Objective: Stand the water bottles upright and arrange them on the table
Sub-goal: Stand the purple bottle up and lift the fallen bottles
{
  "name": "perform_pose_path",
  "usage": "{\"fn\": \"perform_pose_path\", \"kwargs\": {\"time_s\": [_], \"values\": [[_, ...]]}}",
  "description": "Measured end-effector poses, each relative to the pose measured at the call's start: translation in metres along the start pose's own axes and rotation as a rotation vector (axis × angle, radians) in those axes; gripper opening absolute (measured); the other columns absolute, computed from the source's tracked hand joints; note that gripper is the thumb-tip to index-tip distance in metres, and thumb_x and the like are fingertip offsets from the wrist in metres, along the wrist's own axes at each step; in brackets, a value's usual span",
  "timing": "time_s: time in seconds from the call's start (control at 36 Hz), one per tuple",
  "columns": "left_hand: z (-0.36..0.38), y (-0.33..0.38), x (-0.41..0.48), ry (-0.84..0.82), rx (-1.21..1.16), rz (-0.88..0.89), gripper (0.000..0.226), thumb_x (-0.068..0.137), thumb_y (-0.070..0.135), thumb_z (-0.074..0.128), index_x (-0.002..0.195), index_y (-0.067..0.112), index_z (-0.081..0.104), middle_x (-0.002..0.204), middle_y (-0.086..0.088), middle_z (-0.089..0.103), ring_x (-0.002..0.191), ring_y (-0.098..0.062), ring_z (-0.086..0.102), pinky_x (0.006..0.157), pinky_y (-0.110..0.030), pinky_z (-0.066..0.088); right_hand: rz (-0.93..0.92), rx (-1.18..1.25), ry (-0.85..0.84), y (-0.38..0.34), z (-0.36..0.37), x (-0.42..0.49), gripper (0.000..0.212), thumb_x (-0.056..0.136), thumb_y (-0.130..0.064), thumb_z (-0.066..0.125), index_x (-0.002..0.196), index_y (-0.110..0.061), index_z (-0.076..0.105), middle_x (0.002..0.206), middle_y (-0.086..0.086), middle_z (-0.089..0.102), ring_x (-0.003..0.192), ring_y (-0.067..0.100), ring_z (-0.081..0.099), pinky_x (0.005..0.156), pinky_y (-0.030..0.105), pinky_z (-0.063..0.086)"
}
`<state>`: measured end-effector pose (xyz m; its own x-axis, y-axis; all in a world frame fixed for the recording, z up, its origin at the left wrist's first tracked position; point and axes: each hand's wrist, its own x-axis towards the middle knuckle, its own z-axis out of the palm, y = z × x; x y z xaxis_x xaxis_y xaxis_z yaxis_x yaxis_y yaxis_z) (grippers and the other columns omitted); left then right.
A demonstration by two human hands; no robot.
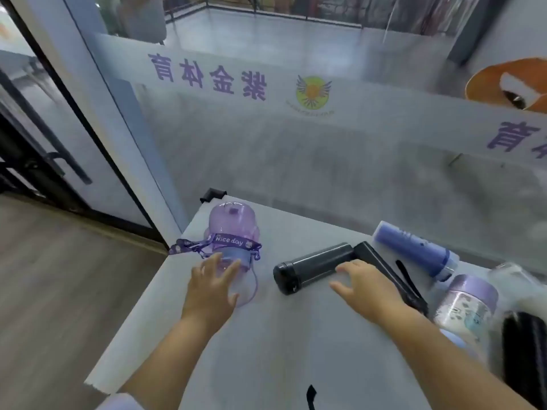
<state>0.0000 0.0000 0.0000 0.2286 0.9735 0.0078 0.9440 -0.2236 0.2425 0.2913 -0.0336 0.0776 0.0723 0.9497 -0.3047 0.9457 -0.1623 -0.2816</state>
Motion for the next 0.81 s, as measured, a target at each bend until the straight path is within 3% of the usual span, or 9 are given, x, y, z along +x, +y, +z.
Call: {"fn": "perform_pose_path", "kwargs": {"time_s": [0.11,0.19,0.28,0.33,0.42,0.64,0.81], "values": [[0.007,-0.011,0.016,0.04,0.108,0.148,0.09,0.038,0.028,0.09,0.117,0.034,0.048,0.131,-0.012,0.038,0.111,-0.044,0.038,0.078,-0.05,0.053,0.07,0.059,0.01,-0.004,0.013,-0.002,0.045,0.089,-0.042,0.055,0.128,-0.019,0.054,0.132,-0.001,0.055,0.12,0.019,0.051,0.101,0.035,0.043],[0.015,-0.016,0.025,0.043,0.183,0.215,0.098,0.026,0.024,0.09,0.114,0.034,0.047,0.13,-0.012,0.037,0.111,-0.042,0.036,0.072,-0.048,0.055,0.094,0.064,0.033,-0.009,0.023,-0.004,0.044,0.09,-0.041,0.056,0.128,-0.018,0.055,0.132,-0.001,0.056,0.122,0.018,0.05,0.103,0.034,0.042],[0.019,-0.016,0.03,0.043,0.153,0.215,0.096,0.025,0.019,0.09,0.11,0.034,0.048,0.129,-0.01,0.034,0.113,-0.043,0.035,0.069,-0.046,0.056,0.098,0.08,0.038,-0.015,0.029,-0.006,0.044,0.09,-0.04,0.055,0.128,-0.019,0.054,0.132,-0.002,0.055,0.122,0.016,0.049,0.103,0.035,0.042],[0.021,-0.012,0.031,0.024,0.127,0.17,0.095,0.024,0.027,0.093,0.108,0.034,0.048,0.129,-0.01,0.033,0.115,-0.043,0.034,0.065,-0.047,0.056,0.088,0.08,0.045,-0.019,0.033,-0.005,0.042,0.09,-0.04,0.055,0.127,-0.019,0.054,0.131,-0.003,0.055,0.122,0.015,0.048,0.103,0.033,0.042],[0.023,-0.008,0.034,0.017,0.108,0.091,0.091,0.027,0.03,0.094,0.105,0.034,0.047,0.127,-0.012,0.032,0.115,-0.044,0.032,0.062,-0.05,0.054,0.071,0.06,0.06,-0.025,0.037,-0.002,0.04,0.091,-0.039,0.054,0.126,-0.02,0.054,0.13,-0.005,0.055,0.121,0.014,0.048,0.101,0.028,0.041],[0.029,-0.006,0.046,0.122,0.075,0.039,0.063,0.051,0.005,0.078,0.099,0.032,0.046,0.124,-0.013,0.033,0.112,-0.047,0.034,0.072,-0.053,0.052,0.016,0.011,0.038,-0.03,0.042,0.012,0.039,0.093,-0.039,0.05,0.128,-0.023,0.053,0.132,-0.009,0.052,0.124,0.012,0.044,0.099,0.025,0.04],[0.012,-0.018,0.048,0.141,-0.014,0.058,0.063,0.05,0.012,0.076,0.104,0.03,0.047,0.131,-0.012,0.035,0.111,-0.048,0.041,0.076,-0.054,0.051,-0.006,0.024,0.088,-0.027,0.047,0.026,0.04,0.09,-0.037,0.055,0.126,-0.019,0.056,0.127,-0.006,0.057,0.121,0.015,0.048,0.099,0.027,0.042]]}}
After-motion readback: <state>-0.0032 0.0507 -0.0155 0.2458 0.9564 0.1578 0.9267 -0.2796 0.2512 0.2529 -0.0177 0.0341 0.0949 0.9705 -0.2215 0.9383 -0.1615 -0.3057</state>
